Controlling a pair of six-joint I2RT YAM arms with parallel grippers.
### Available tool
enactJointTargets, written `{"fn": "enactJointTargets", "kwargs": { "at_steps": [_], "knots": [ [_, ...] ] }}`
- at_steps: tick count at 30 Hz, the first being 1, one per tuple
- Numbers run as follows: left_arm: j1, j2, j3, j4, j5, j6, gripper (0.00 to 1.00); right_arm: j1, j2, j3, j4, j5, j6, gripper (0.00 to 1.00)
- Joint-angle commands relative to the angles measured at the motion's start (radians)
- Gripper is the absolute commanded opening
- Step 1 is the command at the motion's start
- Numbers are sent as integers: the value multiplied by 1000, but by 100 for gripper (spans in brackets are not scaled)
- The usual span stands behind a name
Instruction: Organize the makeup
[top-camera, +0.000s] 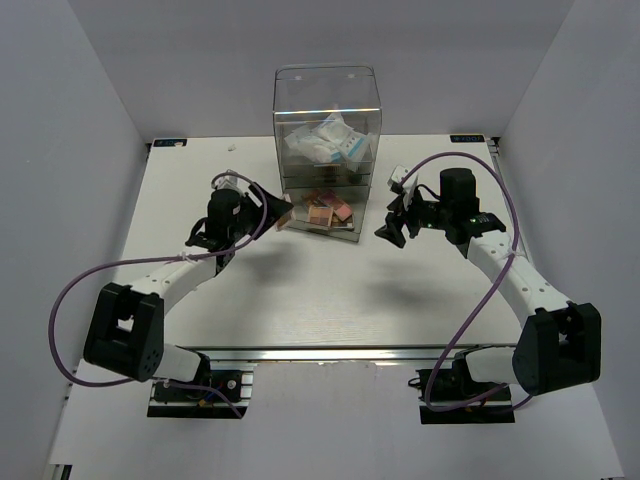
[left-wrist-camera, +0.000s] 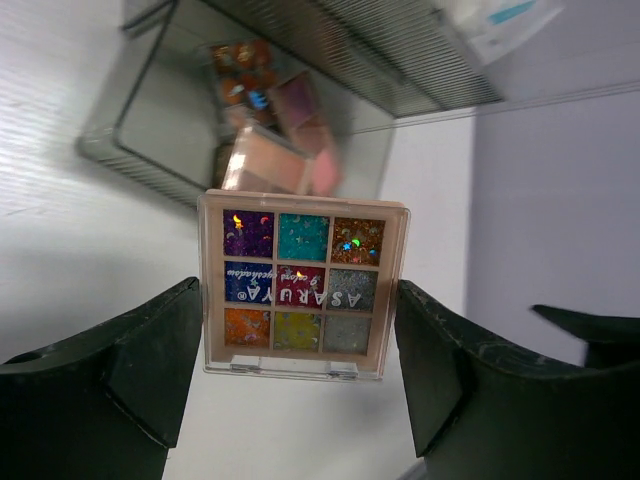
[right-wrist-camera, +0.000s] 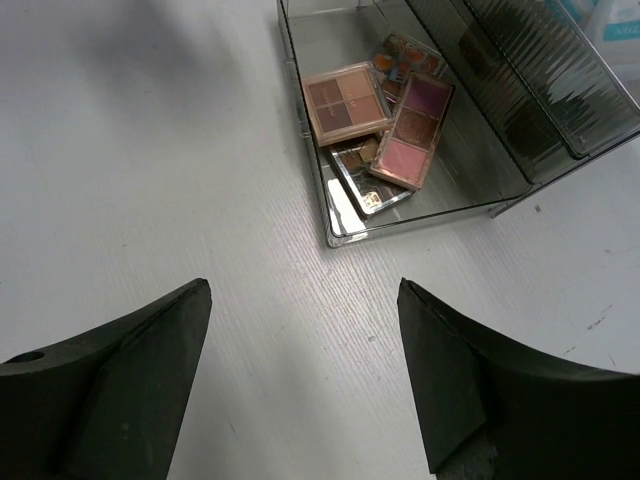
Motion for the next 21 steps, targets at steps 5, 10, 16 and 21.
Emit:
{"fn": "enactJointTargets", "kwargs": {
  "at_steps": [5,10,16,21],
  "knots": [
    [-33,104,67,226,65,-203,6,-4,0,45,15,-28,48,68],
    [-48,184,118,301,56,-280,6,-4,-12,33,35,-31,76,57],
    [-68,267,150,356,1,-390,6,-4,-9,35,59,-28,112,48],
    [-92,342,213,367,-24,-430,8,-4,-1,38,75,-22,132,46]
  ]
}}
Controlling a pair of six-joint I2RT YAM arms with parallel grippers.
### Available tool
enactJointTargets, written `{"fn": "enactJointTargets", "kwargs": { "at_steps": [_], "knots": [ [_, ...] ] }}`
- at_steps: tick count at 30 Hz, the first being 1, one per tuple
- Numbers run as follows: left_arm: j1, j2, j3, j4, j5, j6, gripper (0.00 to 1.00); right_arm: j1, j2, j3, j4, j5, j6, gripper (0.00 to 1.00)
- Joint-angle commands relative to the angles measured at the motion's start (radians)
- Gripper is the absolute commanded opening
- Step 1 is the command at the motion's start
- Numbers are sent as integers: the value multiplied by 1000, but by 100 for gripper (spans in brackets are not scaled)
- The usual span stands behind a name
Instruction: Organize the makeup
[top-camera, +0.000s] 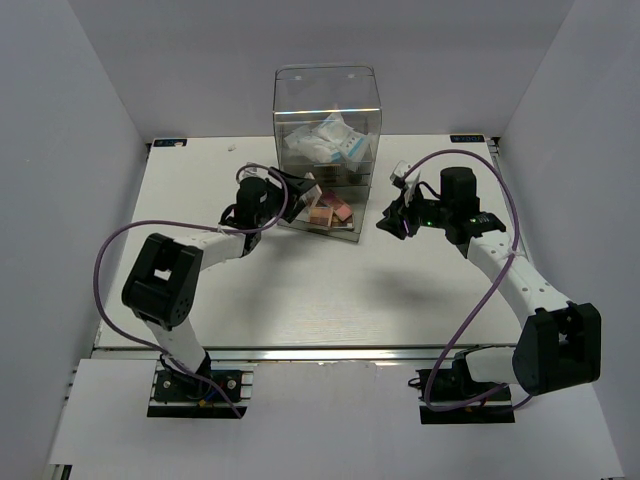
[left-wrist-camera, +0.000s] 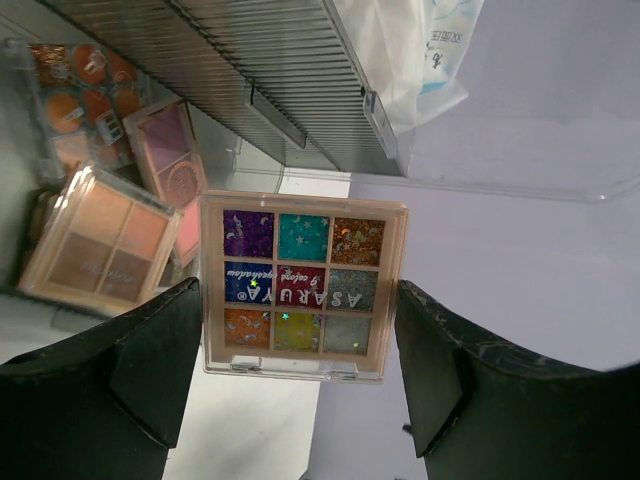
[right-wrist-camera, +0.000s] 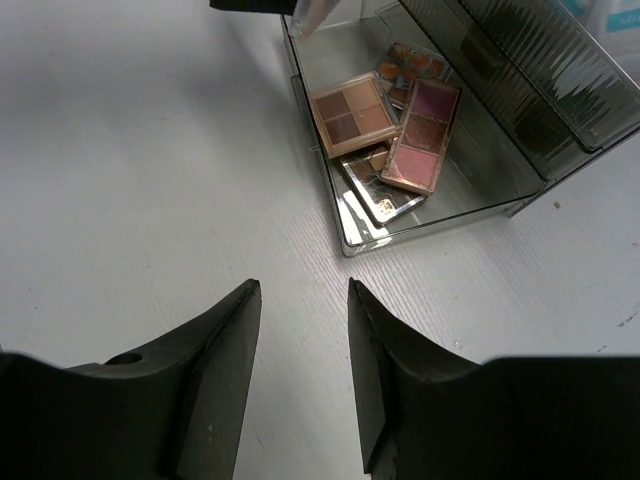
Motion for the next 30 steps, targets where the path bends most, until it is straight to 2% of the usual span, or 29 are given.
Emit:
{"fn": "enactJointTargets", "kwargs": {
  "at_steps": [1,5,6,9,11,14,16,17,19,30],
  "knots": [
    [-22,41,82,35,-28,-48,9,-4,0,38,50,-15,32,46],
    [-38,83,151,-25,-40,-43,24,-4,5,42,53,-11,40,46],
    [-44,84,156,-37,-43,-42,34,-4,6,42,53,-11,40,46],
    [-50,84,157,-66,-57,-35,52,-4,8,42,55,-6,38,47],
    [-48,83,153,-75,-56,-32,56,-4,9,42,55,-6,38,48],
    [-50,77,154,-101,-66,-28,74,-4,17,48,52,-8,43,49],
    [-48,77,153,-102,-68,-25,78,-4,20,53,52,-14,44,49],
    [-48,77,151,-103,-69,-25,87,-4,25,56,49,-15,44,49],
    [-48,74,151,-106,-71,-23,98,-4,28,62,46,-17,43,49],
    [-50,51,145,-100,-63,-11,98,-2,43,74,12,-44,14,50]
  ]
}}
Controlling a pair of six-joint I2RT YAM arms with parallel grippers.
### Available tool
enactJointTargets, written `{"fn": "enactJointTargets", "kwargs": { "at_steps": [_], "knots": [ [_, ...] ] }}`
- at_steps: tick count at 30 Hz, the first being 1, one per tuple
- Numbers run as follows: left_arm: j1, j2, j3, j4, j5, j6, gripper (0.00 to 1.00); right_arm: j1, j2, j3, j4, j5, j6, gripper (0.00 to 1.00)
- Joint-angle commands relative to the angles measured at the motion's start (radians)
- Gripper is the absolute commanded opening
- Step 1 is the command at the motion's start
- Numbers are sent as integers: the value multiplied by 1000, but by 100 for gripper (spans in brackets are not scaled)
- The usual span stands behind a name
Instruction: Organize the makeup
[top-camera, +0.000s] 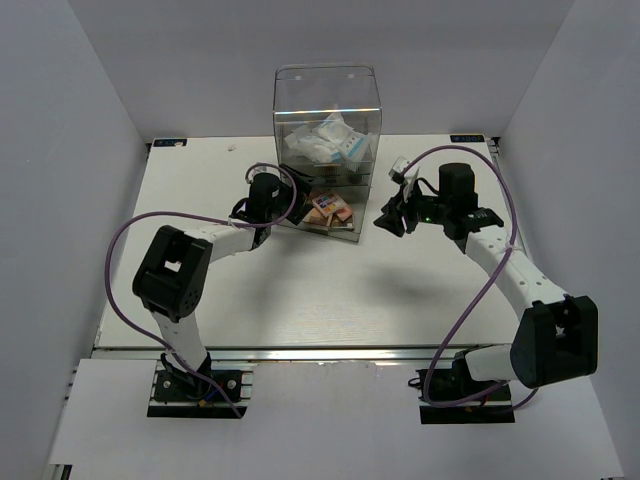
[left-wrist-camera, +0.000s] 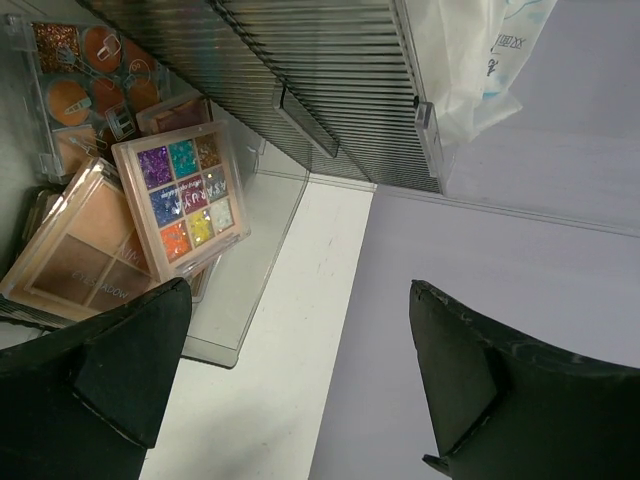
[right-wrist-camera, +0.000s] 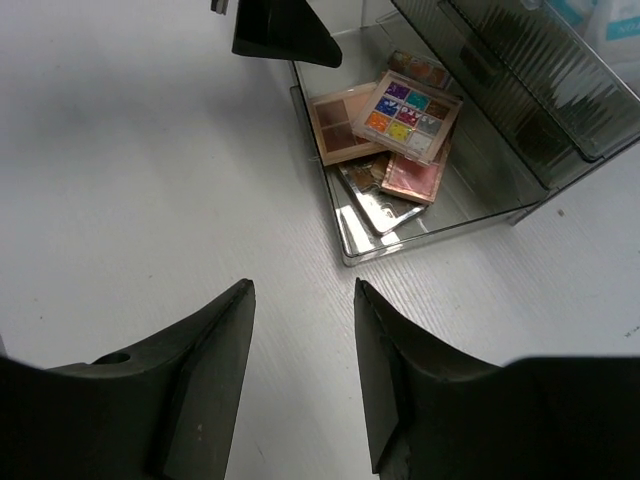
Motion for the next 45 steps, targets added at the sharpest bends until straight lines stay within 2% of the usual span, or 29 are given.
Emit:
{"fn": "enactJointTargets", "kwargs": {
  "at_steps": [1,4,5,8,9,12,15,21,25,34,38,45],
  "knots": [
    [-2,-64,20,6,-6,31,98,-3,13,59,-21,-73,-37,50],
    [-2,-113,17,-26,-1,100,98,10,50,107,-125,-170,-167,42],
    [-3,-152,12,-41,-4,124,98,25,81,125,-214,-196,-266,28],
    [-3,-253,16,-172,-45,272,98,91,159,209,-355,-206,-452,4],
    [-3,-283,10,-248,-64,340,98,112,179,228,-417,-166,-481,0],
    [4,-410,-41,-359,-162,433,98,198,249,272,-440,-63,-506,0],
    [27,-531,-127,-442,-216,454,98,279,331,292,-393,64,-442,0],
    [70,-763,-278,-532,-280,436,98,349,450,332,-293,296,-315,0],
    [80,-852,-333,-584,-314,430,98,372,513,354,-199,429,-258,0],
    [83,-886,-350,-618,-339,411,98,393,638,377,-72,609,-241,0],
    [83,-881,-344,-628,-345,413,98,392,665,360,1,746,-255,0],
    [86,-875,-352,-617,-342,412,98,373,662,355,66,787,-284,0]
  ]
}}
